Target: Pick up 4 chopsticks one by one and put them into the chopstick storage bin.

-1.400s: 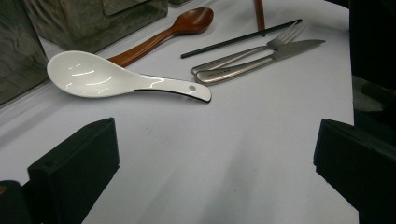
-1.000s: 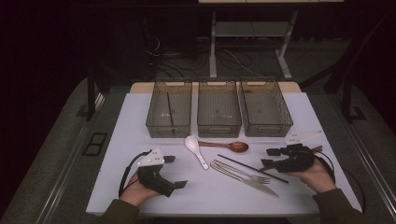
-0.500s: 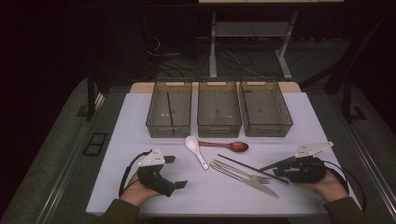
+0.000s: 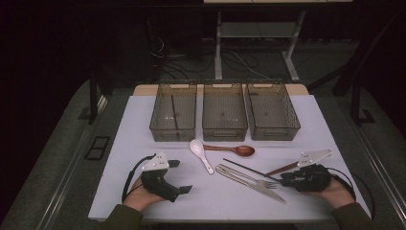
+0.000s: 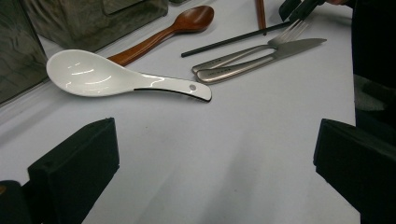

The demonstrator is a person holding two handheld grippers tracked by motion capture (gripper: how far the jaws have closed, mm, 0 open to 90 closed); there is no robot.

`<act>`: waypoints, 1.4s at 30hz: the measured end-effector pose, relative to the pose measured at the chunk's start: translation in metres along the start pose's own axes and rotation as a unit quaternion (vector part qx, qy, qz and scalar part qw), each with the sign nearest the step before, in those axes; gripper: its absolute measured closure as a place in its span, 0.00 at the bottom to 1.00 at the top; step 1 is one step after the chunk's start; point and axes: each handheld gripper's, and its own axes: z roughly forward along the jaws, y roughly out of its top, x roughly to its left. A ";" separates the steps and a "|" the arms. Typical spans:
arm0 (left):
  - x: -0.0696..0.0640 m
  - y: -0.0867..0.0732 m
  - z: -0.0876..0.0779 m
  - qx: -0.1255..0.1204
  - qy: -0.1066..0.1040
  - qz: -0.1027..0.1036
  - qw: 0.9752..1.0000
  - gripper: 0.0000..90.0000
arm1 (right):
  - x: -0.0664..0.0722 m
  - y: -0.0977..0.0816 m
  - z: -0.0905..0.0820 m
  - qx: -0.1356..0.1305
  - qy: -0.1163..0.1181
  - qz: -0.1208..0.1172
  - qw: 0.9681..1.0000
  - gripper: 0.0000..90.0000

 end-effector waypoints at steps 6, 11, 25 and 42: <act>0.000 0.000 0.000 0.000 0.001 0.000 1.000 0.00 | 0.000 -0.002 0.005 0.015 0.000 -0.013 1.000 0.82; 0.000 0.000 0.000 0.002 0.001 0.001 1.000 0.00 | 0.001 -0.002 0.005 0.013 -0.007 -0.028 0.999 0.85; 0.000 0.000 0.000 0.001 0.001 0.000 1.000 0.00 | -0.003 -0.005 0.005 0.003 -0.006 -0.051 0.999 0.94; 0.000 0.000 0.000 0.001 0.001 0.002 1.000 0.00 | -0.005 -0.003 0.005 0.007 -0.004 -0.062 0.998 0.95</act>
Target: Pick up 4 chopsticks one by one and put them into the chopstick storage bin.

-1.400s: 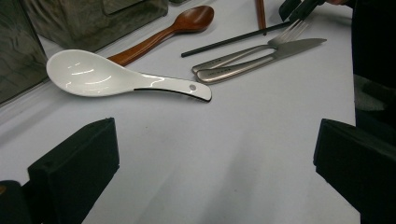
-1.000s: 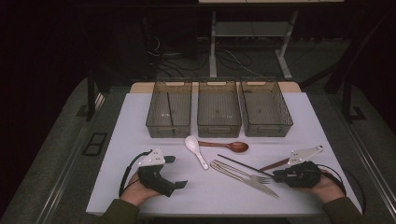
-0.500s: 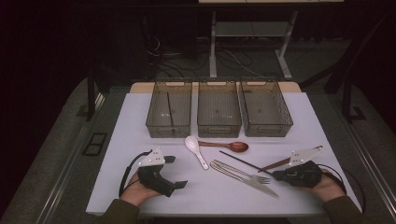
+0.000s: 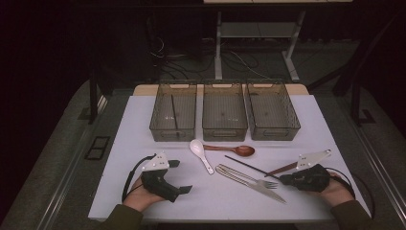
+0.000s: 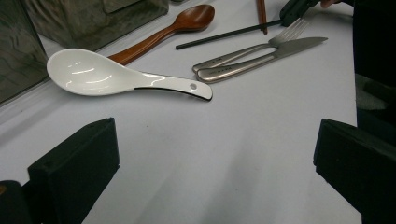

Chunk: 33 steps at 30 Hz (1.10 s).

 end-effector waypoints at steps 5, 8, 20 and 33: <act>0.000 0.000 0.000 0.000 0.000 0.000 1.000 0.00 | -0.002 0.000 -0.004 -0.007 -0.003 0.002 1.000 0.95; 0.000 0.000 -0.001 0.001 0.000 0.000 1.000 0.00 | -0.002 0.001 -0.007 -0.017 -0.001 0.008 1.000 0.95; 0.000 0.000 0.000 0.001 0.000 0.001 1.000 0.00 | -0.003 0.005 -0.017 -0.057 0.005 0.018 0.998 0.95; 0.001 0.000 0.000 0.003 0.001 0.000 1.000 0.00 | -0.001 0.015 -0.022 -0.083 0.007 0.037 0.996 0.95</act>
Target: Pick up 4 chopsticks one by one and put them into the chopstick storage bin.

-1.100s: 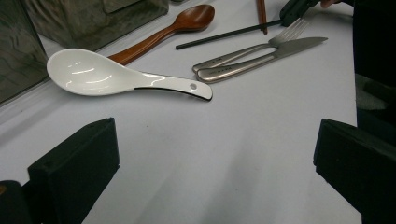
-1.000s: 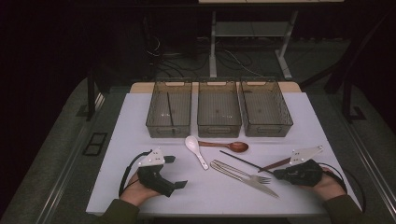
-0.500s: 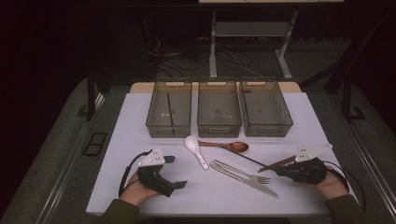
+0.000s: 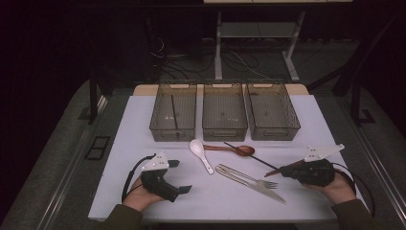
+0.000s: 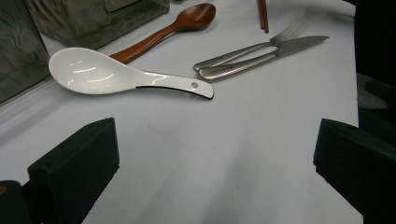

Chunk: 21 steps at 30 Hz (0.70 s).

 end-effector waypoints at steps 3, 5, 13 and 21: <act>0.000 0.000 0.000 0.000 0.000 0.000 1.000 0.00 | 0.001 0.003 0.001 -0.002 0.000 0.004 1.000 0.95; 0.000 0.000 0.000 0.000 0.000 0.000 1.000 0.00 | 0.002 0.004 0.000 -0.004 0.000 0.005 1.000 0.95; 0.000 0.000 0.000 0.000 0.001 -0.001 1.000 0.00 | 0.004 0.011 0.002 -0.012 -0.001 0.009 1.000 0.95; 0.001 0.000 0.000 -0.001 0.001 -0.002 1.000 0.00 | 0.004 0.020 0.004 -0.020 -0.005 0.015 1.000 0.95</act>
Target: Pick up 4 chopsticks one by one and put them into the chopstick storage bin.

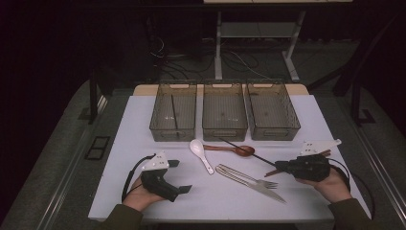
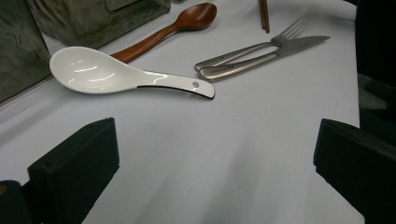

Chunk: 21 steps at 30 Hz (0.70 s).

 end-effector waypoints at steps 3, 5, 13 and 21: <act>0.000 0.000 0.000 0.000 0.000 0.000 1.000 0.00 | 0.000 0.003 0.000 -0.005 0.000 0.002 1.000 0.95; 0.000 0.000 0.000 0.001 0.000 0.000 1.000 0.00 | 0.000 0.005 0.000 -0.009 0.000 0.003 1.000 0.95; 0.000 0.000 0.000 0.000 0.000 -0.001 1.000 0.00 | 0.002 0.015 0.005 -0.013 -0.002 0.002 1.000 0.95; 0.000 0.000 0.001 0.001 0.000 0.000 1.000 0.00 | 0.003 0.024 0.007 -0.015 -0.017 0.007 1.000 0.95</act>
